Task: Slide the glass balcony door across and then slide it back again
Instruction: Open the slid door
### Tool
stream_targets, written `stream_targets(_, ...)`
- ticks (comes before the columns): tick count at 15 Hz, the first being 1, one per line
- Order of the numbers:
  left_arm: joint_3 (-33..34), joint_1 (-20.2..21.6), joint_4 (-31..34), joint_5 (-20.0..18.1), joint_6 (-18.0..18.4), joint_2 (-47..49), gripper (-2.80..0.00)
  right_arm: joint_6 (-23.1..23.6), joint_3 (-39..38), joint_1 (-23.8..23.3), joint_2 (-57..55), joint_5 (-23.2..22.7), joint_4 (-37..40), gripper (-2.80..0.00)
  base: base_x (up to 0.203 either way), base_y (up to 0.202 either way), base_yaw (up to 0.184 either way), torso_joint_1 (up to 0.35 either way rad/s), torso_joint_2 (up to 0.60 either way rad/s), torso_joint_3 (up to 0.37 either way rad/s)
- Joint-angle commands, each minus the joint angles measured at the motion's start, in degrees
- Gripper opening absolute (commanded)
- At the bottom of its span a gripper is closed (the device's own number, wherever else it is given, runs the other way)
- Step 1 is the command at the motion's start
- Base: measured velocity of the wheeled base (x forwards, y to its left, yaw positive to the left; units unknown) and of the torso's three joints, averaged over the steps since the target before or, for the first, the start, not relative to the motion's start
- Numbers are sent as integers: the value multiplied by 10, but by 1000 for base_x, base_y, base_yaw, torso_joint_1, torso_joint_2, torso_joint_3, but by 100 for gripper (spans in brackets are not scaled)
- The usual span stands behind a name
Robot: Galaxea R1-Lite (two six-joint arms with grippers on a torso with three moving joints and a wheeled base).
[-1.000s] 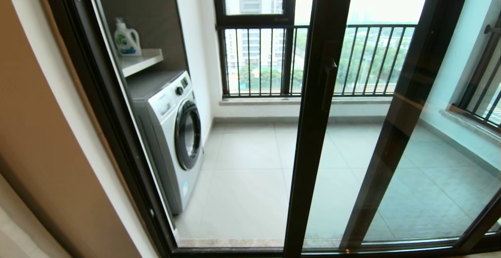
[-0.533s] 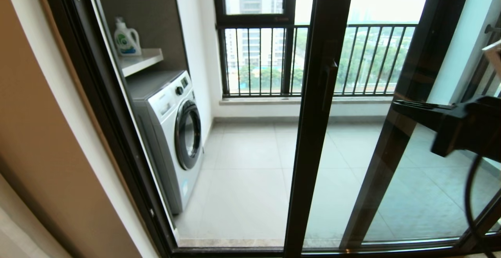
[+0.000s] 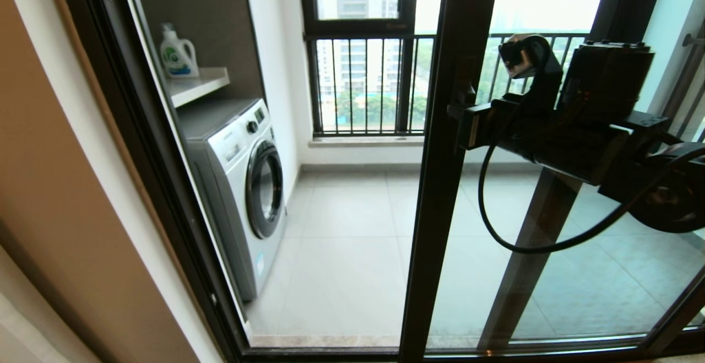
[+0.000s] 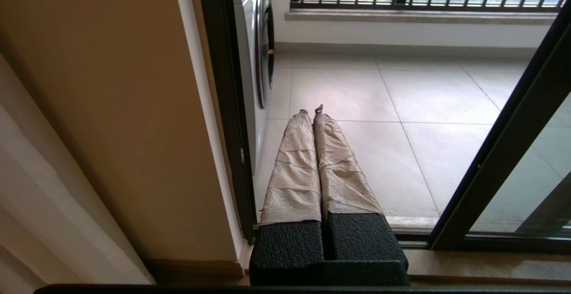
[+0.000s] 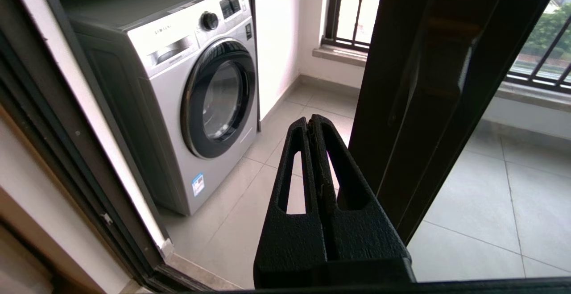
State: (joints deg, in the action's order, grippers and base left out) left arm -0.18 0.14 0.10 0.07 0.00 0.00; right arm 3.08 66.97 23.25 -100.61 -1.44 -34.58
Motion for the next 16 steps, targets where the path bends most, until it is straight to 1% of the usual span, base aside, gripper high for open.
stream_targets(1, 0, 0, 0, 0, 0, 2, -280, 0, 48, -12, -74, 15, -4, -280, 0, 0, 0, 0, 0, 0)
stream_targets(4, 0, 0, 0, 0, -1, 2, -280, -8, 82, -33, -92, 40, -5, -280, 0, 0, 0, 0, 0, 0)
stream_targets(7, 0, 0, 0, 0, 0, 1, -280, -16, 101, -43, -102, 42, -5, -280, 0, 0, 0, 0, 0, 0)
stream_targets(10, 0, 0, 0, 0, 0, 1, -280, -16, 99, -50, -102, 43, -5, -280, 0, 0, 0, 0, 0, 0)
stream_targets(16, 0, 0, 0, 0, 0, 2, -280, -17, 73, -98, -99, 45, -13, -280, 0, 0, 0, 0, 0, 0)
